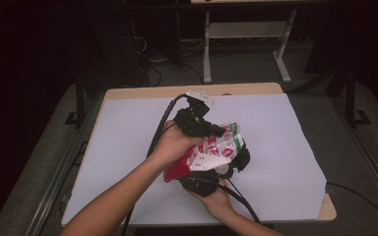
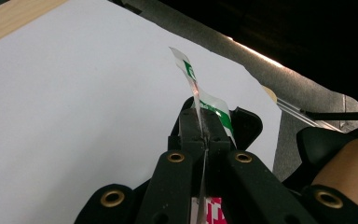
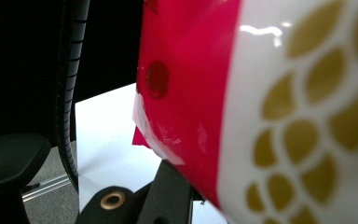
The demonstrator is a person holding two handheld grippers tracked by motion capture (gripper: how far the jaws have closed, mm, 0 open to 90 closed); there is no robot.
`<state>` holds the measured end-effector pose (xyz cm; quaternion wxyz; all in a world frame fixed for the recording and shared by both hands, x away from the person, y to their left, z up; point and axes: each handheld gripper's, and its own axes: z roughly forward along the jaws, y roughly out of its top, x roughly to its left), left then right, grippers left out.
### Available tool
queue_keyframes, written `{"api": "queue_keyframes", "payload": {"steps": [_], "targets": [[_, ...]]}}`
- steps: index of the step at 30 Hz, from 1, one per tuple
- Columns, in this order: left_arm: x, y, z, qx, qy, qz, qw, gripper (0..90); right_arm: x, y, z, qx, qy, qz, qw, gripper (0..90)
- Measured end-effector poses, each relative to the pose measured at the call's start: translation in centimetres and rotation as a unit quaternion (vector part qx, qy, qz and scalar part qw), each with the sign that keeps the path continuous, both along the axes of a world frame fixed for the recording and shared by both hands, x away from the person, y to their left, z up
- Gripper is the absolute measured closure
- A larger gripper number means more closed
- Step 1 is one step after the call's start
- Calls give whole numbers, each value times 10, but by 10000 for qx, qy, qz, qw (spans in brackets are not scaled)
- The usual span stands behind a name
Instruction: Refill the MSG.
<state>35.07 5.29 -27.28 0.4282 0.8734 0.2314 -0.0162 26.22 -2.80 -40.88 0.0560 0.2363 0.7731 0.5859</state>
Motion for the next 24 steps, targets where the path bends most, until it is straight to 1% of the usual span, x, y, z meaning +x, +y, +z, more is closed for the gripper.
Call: {"api": "queue_keyframes", "payload": {"steps": [1, 6, 11, 24], "targets": [[0, 0, 0, 4, 31, 30, 10000, 900, 0, 0, 0, 3, 8, 4, 10000, 900], [0, -1, -1, 0, 44, 33, 10000, 900, 0, 0, 0, 5, 13, 15, 10000, 900], [0, -1, -1, 35, 21, 7, 10000, 900, 0, 0, 0, 5, 14, 15, 10000, 900], [0, -1, -2, 23, 23, 16, 10000, 900, 0, 1, 0, -4, 9, 22, 10000, 900]]}}
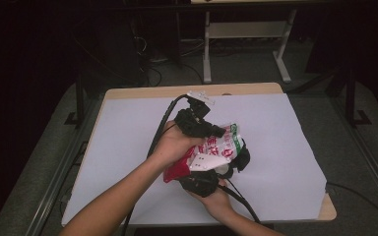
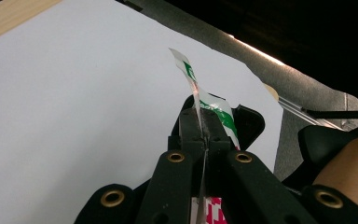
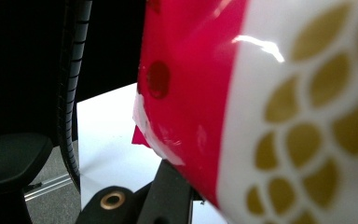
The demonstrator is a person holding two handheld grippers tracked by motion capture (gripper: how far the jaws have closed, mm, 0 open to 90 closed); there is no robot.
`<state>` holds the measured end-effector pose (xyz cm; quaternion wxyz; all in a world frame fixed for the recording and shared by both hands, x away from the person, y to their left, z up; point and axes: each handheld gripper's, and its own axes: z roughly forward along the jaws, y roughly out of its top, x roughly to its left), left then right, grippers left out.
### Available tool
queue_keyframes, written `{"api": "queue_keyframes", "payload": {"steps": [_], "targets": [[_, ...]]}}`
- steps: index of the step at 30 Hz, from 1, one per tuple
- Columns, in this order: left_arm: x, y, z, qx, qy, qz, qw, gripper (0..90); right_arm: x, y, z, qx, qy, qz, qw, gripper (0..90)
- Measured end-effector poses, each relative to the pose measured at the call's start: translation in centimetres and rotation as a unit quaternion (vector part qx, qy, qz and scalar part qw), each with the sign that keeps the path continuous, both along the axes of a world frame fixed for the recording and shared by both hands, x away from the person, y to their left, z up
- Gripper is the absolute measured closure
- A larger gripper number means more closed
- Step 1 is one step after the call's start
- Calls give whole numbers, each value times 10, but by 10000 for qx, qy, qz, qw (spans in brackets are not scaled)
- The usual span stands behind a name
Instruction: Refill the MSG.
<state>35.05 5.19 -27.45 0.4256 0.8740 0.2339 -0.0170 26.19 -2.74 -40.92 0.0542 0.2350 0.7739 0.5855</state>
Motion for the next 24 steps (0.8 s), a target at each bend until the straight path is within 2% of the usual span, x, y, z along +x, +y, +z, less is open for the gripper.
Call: {"api": "queue_keyframes", "payload": {"steps": [8, 24], "targets": [[0, -1, 0, 44, 0, -10, 10000, 900, 0, 0, 0, 16, 0, -4, 10000, 900], [-2, -1, 1, -7, 27, 12, 10000, 900, -1, 0, 1, 58, 12, 5, 10000, 900]]}}
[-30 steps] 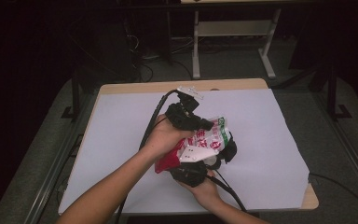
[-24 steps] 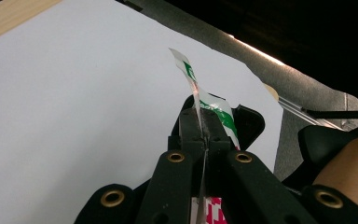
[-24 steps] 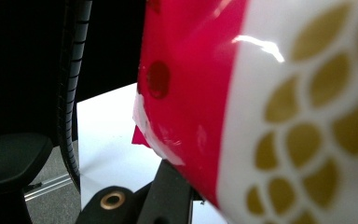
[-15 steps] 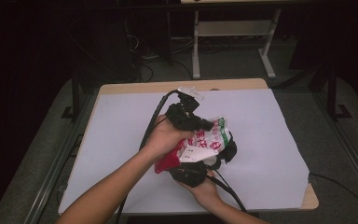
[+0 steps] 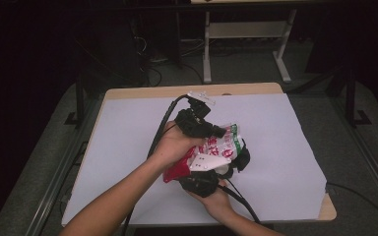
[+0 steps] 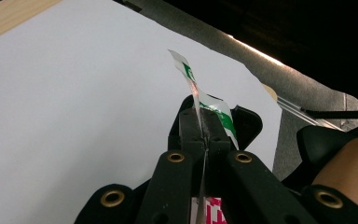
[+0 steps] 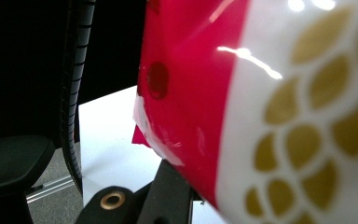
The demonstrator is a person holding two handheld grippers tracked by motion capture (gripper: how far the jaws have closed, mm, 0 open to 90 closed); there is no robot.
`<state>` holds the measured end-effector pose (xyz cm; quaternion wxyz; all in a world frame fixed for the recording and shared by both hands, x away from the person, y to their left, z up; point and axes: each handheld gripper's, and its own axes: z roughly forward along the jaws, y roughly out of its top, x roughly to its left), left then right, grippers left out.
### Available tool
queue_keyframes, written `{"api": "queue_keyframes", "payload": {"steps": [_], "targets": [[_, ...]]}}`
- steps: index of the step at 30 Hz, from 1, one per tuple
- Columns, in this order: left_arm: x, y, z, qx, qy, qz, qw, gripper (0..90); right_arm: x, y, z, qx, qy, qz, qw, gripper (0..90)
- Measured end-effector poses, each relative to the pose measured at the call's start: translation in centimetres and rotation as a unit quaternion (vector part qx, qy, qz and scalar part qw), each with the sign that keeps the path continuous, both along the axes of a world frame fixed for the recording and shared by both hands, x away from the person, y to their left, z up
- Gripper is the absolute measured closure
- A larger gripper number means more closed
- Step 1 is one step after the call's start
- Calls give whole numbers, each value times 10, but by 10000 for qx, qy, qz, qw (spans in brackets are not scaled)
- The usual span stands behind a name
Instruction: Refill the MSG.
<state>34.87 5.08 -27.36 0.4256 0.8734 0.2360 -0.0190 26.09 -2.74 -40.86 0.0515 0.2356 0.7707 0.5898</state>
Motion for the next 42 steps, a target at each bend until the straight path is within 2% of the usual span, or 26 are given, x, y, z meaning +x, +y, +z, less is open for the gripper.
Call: {"api": "queue_keyframes", "payload": {"steps": [26, 29, 36, 40, 42], "targets": [[-1, -1, -1, -12, -19, 3, 10000, 900, -1, 0, 0, 78, -13, -11, 10000, 900], [-1, -2, -4, -33, 29, 24, 10000, 900, 0, 0, -2, 94, 7, 16, 10000, 900], [-1, -1, -3, -39, 9, 23, 10000, 900, -1, 1, -1, 76, -9, 20, 10000, 900], [-3, -1, -2, -8, -78, -12, 10000, 900, -1, 1, -1, 58, -35, 32, 10000, 900], [-4, -1, -1, -26, -44, 0, 10000, 900, -2, 1, 0, 57, -74, 32, 10000, 900]]}}
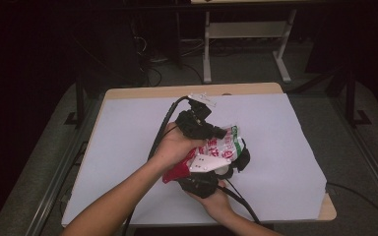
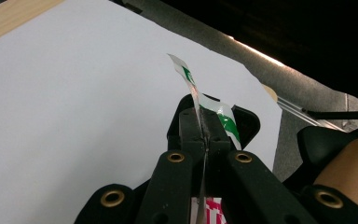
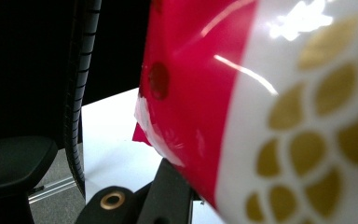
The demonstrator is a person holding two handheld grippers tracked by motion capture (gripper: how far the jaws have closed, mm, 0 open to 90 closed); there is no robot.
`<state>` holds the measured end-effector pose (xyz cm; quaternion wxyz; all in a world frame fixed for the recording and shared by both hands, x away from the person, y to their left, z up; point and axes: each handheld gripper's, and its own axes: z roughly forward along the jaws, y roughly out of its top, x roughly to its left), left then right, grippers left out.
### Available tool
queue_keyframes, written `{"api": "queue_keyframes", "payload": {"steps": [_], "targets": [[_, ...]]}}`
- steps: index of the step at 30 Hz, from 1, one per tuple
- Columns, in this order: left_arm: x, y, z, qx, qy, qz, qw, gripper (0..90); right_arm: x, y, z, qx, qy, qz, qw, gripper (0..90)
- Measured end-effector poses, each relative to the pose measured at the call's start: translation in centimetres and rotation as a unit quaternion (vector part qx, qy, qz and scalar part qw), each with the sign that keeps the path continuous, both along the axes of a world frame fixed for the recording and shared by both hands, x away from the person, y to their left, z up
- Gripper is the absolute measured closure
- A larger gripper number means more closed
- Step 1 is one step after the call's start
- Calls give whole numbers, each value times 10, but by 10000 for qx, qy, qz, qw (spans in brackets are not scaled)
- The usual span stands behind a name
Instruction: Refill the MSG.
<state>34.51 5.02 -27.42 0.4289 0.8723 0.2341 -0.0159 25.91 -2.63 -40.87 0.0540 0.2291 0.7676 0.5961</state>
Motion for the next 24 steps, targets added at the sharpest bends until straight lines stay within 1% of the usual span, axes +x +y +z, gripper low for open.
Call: {"api": "queue_keyframes", "payload": {"steps": [1, 4, 6, 8, 9, 14, 17, 22, 23, 24], "targets": [[0, 0, 1, 7, -14, -17, 10000, 900, 0, 0, 0, 1, -37, 5, 10000, 900], [0, 0, 2, 29, -3, -15, 10000, 900, -2, 0, 2, 34, -58, -6, 10000, 900], [-1, -1, 3, -2, -15, -9, 10000, 900, -2, 0, 2, 42, -80, -12, 10000, 900], [-2, -2, 4, 27, -84, -15, 10000, 900, -2, 0, 3, 79, -100, -39, 9999, 900], [-2, -2, 4, 27, -84, -15, 10000, 900, -2, 0, 3, 87, -84, -43, 9999, 900], [1, -3, 0, 91, -5, 23, 10000, 900, -1, 0, 0, 139, -5, -12, 9999, 900], [1, -3, 1, 119, -38, -8, 9999, 900, 0, 1, 0, 146, -5, 2, 9999, 900], [2, -6, -1, 190, 48, -26, 9998, 900, 0, 0, 0, 155, -15, 17, 9999, 900], [3, -6, -1, 203, 28, -47, 9998, 900, 0, 0, 0, 152, -12, 23, 9999, 900], [2, -6, -1, 195, 56, -15, 9998, 900, 0, 0, 0, 141, -10, 33, 9999, 900]]}}
